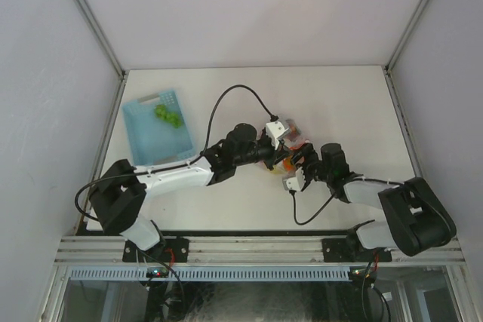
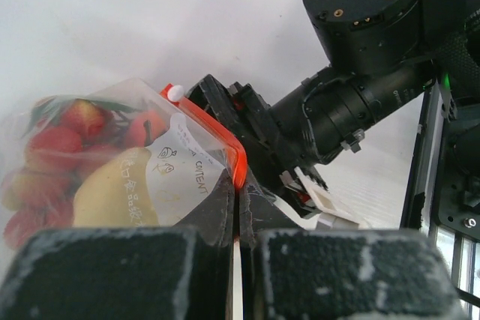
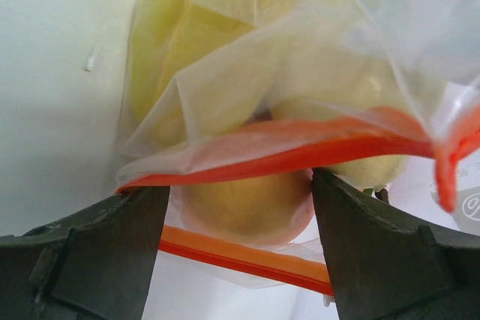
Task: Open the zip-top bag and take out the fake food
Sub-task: Pick up the fake fruit from the zipper food storage bag.
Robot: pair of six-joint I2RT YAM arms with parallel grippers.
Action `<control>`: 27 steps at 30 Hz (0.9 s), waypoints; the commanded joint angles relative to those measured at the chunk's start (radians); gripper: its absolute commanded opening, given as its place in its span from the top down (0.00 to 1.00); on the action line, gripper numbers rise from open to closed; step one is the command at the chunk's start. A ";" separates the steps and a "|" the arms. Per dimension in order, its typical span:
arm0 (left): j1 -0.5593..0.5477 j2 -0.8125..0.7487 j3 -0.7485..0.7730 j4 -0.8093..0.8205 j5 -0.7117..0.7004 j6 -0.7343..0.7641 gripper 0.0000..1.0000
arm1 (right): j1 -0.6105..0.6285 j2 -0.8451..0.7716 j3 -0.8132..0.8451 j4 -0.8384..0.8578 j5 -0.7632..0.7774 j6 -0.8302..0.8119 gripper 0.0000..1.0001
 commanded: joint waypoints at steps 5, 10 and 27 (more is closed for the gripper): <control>0.008 0.013 -0.009 0.075 0.087 -0.024 1.00 | 0.000 0.127 0.076 0.009 0.120 -0.018 0.23; 0.021 0.016 -0.009 0.079 0.097 -0.032 1.00 | 0.000 0.184 0.137 -0.059 0.151 0.016 0.33; 0.084 0.007 -0.030 0.151 0.050 -0.145 1.00 | -0.086 -0.031 0.156 -0.261 -0.131 0.193 0.71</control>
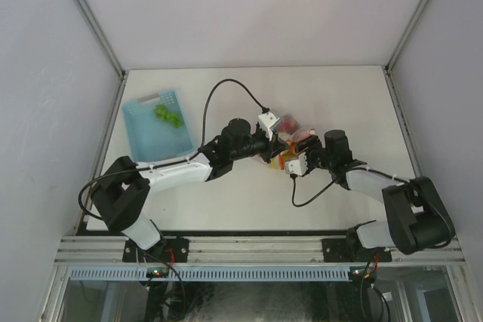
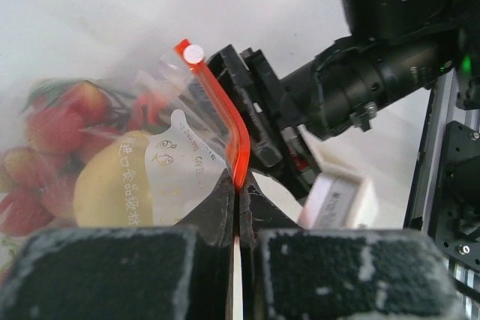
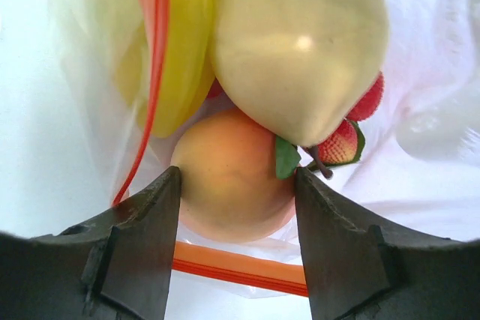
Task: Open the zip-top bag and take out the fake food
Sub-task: Pick up the fake fruit from the zipper food storage bag.
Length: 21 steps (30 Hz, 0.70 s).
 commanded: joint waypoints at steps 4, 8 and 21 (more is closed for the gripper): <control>0.020 -0.024 -0.021 0.088 0.014 -0.073 1.00 | -0.044 -0.170 -0.001 -0.220 -0.231 0.205 0.76; 0.020 -0.021 -0.027 0.090 0.020 -0.083 1.00 | -0.070 -0.214 -0.001 -0.255 -0.308 0.301 0.78; 0.020 -0.011 -0.046 0.081 0.023 -0.097 1.00 | -0.144 -0.271 -0.002 -0.261 -0.442 0.522 0.81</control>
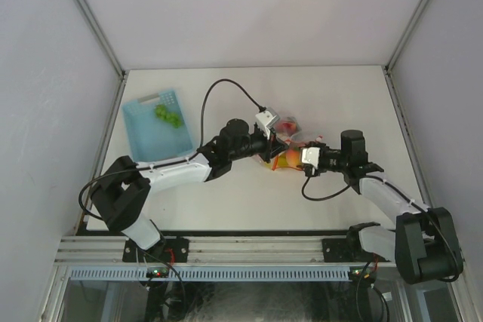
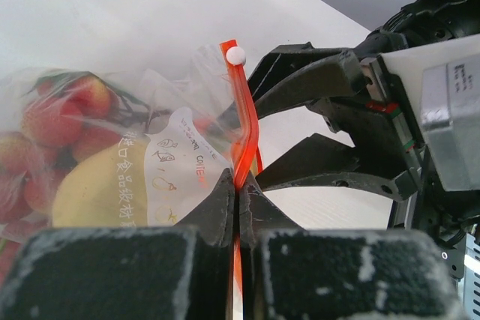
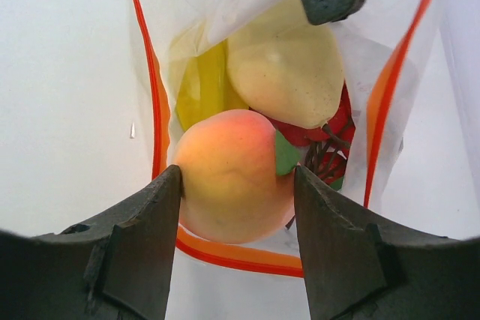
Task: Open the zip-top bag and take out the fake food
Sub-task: Pick up the fake fruit from the zipper food storage bag.
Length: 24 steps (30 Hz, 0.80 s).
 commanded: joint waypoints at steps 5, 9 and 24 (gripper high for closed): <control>0.005 0.000 -0.029 0.025 0.004 -0.013 1.00 | -0.032 -0.039 0.000 -0.026 -0.075 0.097 0.83; 0.005 0.001 -0.030 0.011 -0.009 -0.008 0.92 | -0.056 -0.030 0.000 0.000 -0.076 0.144 0.83; 0.004 0.031 -0.013 0.006 0.044 -0.015 0.96 | -0.030 0.172 0.087 -0.104 0.054 0.088 0.70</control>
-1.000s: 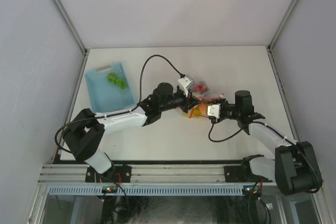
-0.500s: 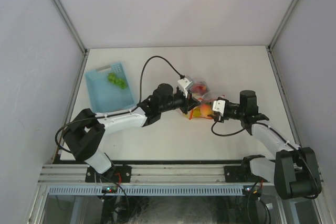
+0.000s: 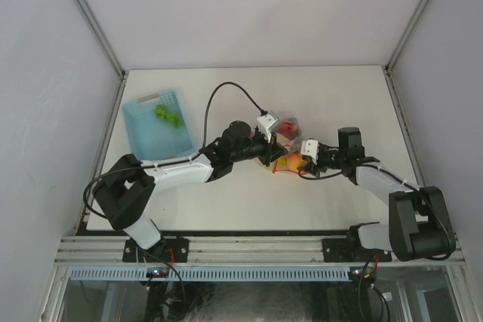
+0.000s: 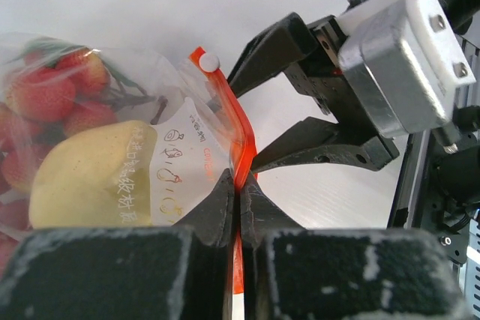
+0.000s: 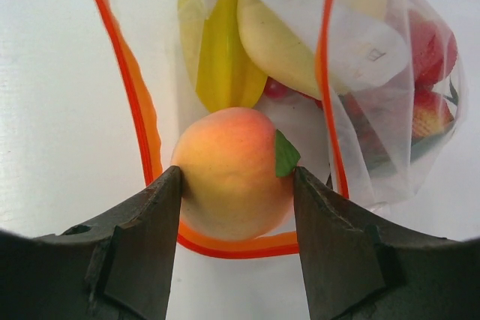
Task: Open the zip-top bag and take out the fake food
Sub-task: Pick up the fake fruit from the zipper food storage bag.
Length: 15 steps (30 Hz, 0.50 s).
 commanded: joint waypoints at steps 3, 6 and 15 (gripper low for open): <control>0.004 0.009 0.001 0.025 0.038 -0.008 0.97 | 0.005 0.067 0.070 -0.092 0.087 -0.010 0.57; 0.005 0.016 0.001 0.026 0.046 -0.007 0.98 | 0.024 0.087 0.077 -0.105 0.112 -0.020 0.46; 0.005 0.019 -0.004 0.033 0.054 -0.008 0.98 | 0.047 0.114 0.078 -0.085 0.152 -0.007 0.27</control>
